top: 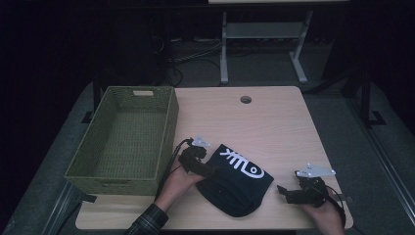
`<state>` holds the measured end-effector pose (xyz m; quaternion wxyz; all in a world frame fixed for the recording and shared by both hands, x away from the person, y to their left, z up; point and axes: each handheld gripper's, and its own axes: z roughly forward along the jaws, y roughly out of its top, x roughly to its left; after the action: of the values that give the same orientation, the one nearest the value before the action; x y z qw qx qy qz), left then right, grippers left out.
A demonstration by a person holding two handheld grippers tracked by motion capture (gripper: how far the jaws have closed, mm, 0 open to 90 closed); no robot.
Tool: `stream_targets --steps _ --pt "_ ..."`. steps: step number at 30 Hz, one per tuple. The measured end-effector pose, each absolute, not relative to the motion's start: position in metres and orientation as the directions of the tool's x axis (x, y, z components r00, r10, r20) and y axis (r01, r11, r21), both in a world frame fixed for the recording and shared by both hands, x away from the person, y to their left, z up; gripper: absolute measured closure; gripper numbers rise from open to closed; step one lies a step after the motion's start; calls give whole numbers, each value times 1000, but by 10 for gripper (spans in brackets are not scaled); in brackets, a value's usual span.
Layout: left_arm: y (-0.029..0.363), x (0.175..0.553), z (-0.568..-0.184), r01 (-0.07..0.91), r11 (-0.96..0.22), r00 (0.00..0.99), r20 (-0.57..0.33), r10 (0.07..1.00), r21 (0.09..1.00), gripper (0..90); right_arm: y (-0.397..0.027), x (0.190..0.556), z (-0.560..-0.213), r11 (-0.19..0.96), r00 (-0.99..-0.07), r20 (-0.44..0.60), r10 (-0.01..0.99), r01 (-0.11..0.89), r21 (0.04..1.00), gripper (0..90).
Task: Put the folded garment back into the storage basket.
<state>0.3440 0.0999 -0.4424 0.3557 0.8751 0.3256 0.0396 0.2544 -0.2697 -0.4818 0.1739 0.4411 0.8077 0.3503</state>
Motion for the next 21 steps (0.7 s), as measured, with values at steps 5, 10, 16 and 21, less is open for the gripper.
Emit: stream_targets --steps 5,10,16,21 --pt "100 348 -450 557 -531 782 -190 593 638 148 -269 255 -482 365 -550 28 835 591 719 112" --pt "99 350 -460 570 -525 779 -214 589 632 144 -269 255 -482 365 -549 29 835 592 718 111" --pt "99 351 -463 570 -527 782 -219 584 630 145 -269 255 -482 363 -548 30 836 593 718 111" --pt "96 350 -463 549 -549 796 -193 574 630 147 -269 255 -482 363 -547 29 837 593 719 112"
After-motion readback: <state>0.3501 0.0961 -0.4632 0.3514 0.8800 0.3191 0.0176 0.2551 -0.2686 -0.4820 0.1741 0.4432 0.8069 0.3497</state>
